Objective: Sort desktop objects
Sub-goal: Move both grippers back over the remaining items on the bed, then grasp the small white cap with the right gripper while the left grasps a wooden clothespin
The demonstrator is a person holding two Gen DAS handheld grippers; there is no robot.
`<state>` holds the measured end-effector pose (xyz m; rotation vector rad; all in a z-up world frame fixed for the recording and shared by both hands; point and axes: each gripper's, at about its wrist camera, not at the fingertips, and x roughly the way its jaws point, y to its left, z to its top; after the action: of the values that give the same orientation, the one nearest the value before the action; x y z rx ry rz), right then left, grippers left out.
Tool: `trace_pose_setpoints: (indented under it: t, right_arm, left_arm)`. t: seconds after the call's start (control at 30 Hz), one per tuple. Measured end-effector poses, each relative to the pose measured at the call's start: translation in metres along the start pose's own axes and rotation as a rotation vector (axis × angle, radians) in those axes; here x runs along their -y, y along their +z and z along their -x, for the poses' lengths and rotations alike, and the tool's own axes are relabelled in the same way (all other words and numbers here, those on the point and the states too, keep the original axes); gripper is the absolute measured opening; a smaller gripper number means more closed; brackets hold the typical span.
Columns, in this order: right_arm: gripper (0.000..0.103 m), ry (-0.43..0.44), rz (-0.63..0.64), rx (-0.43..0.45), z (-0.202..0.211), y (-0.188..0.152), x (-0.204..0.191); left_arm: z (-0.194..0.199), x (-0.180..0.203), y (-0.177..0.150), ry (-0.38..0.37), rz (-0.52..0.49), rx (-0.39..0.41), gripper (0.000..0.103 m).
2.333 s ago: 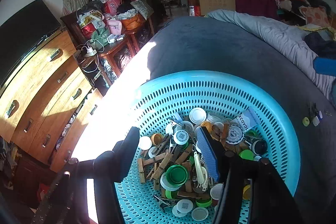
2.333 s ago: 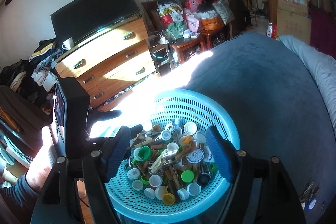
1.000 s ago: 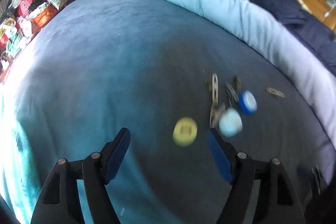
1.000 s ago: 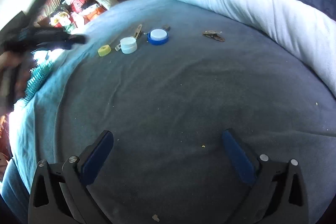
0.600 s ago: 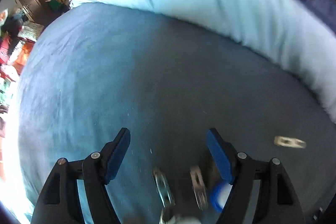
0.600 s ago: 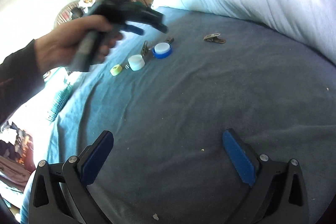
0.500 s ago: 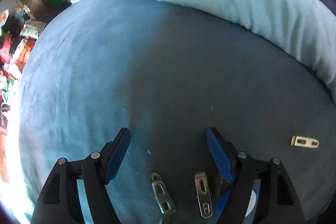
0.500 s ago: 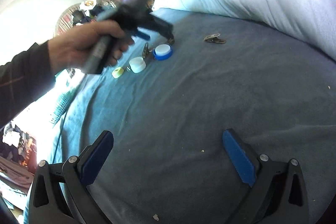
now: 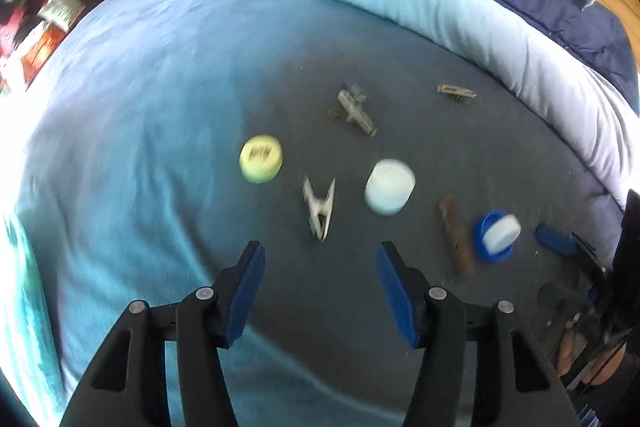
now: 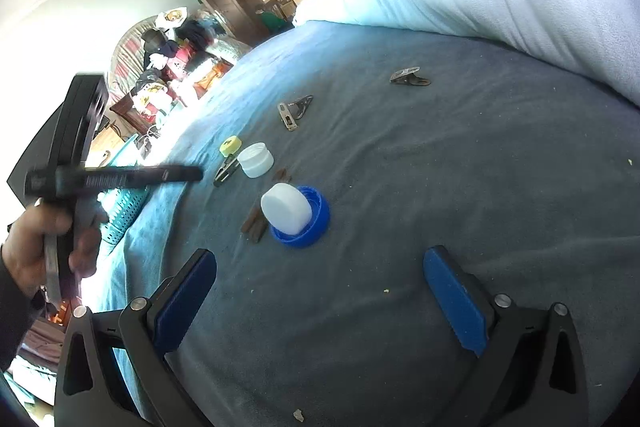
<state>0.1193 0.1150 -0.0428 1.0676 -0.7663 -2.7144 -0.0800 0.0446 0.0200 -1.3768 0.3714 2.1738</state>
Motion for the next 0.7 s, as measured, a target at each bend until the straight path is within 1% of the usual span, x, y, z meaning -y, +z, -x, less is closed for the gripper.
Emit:
trace_pose_setpoints:
  t: [0.03,0.1,0.17,0.2,0.23,0.27,0.3,0.33,0.37,0.43,0.5,0.57,0.67,0.7]
  right_arm:
    - [0.103,-0.003,0.0,-0.002,0.0,0.0,-0.001]
    - [0.103,-0.012,0.003,-0.005,-0.001,0.001,-0.002]
    - [0.103,-0.039,-0.005,-0.005,0.0,0.002,-0.004]
    - [0.101,-0.071,0.004,-0.007,0.001,0.005,-0.007]
    - [0.101,-0.082,0.029,-0.001,0.003,0.008,-0.013]
    - [0.099,-0.073,0.062,0.011,0.005,0.01,-0.02]
    - [0.093,-0.06,0.09,0.015,0.006,0.014,-0.026]
    - [0.085,-0.033,0.112,0.009,0.006,0.019,-0.03]
    - [0.081,-0.008,0.142,-0.001,0.005,0.023,-0.033]
    - [0.066,0.007,0.223,-0.035,0.001,0.032,-0.041]
    - [0.059,0.003,0.3,-0.077,-0.007,0.041,-0.048]
    - [0.058,-0.004,0.36,-0.116,-0.018,0.046,-0.052]
    - [0.051,-0.015,0.404,-0.168,-0.034,0.045,-0.053]
    - [0.043,-0.017,0.407,-0.185,-0.039,0.044,-0.052]
  left_arm:
    - [-0.001,-0.002,-0.005,0.001,0.005,0.007,0.059]
    - [-0.01,-0.005,-0.009,0.002,0.035,-0.01,0.059]
    - [-0.013,-0.002,-0.014,-0.017,0.056,-0.012,0.059]
    - [-0.013,0.001,-0.017,-0.021,0.051,-0.007,0.059]
    - [-0.013,0.005,-0.018,-0.027,0.042,-0.004,0.059]
    - [-0.013,0.008,-0.019,-0.039,0.034,-0.004,0.059]
    - [-0.013,0.008,-0.02,-0.052,0.032,-0.005,0.059]
    - [-0.011,0.006,-0.021,-0.058,0.038,-0.008,0.059]
    - [-0.007,0.015,-0.026,-0.06,0.051,-0.013,0.059]
    - [-0.005,0.014,-0.027,-0.069,0.057,-0.016,0.059]
    - [0.002,0.014,-0.033,-0.067,0.053,-0.015,0.059]
    - [0.005,0.013,-0.037,-0.07,0.056,-0.015,0.059]
    - [0.004,0.016,-0.044,-0.072,0.056,-0.025,0.059]
    - [0.006,0.016,-0.047,-0.068,0.052,-0.027,0.059]
